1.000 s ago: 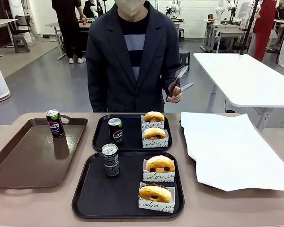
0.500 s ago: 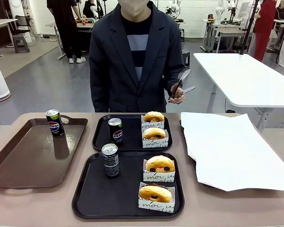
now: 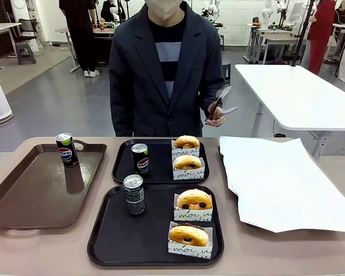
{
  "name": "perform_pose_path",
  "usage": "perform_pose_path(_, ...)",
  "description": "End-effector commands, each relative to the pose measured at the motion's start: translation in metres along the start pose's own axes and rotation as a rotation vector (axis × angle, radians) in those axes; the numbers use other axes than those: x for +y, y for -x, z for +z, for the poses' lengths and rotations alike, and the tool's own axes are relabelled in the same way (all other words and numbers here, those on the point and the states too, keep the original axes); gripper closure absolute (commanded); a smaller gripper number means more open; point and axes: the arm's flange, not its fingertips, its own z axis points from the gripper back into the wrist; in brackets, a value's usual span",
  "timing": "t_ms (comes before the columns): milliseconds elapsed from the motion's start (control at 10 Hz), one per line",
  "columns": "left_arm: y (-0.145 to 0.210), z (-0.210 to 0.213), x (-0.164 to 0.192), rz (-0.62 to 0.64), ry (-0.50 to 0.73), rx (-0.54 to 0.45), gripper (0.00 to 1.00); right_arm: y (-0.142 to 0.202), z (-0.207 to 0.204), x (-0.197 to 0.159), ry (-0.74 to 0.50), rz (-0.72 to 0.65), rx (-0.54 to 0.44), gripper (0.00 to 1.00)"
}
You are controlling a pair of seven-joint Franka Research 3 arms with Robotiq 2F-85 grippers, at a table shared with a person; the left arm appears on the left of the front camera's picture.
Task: Set up donuts and drinks on trays.
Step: Pick up one Pepsi coke from the Handle tray and place it on the Flat Tray without a Pepsi coke.
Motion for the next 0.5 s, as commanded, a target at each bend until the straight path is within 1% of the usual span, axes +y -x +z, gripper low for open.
perform_pose_path(0,0.0005,0.0001,-0.0017,0.017,-0.002,-0.005,0.00,-0.0011,0.0010,-0.0002,-0.017,0.021,-0.008,0.00)
perform_pose_path(400,0.0005,0.0001,-0.0017,0.017,-0.002,-0.005,0.00,-0.0011,0.0010,-0.0002,-0.017,0.021,-0.008,0.00)
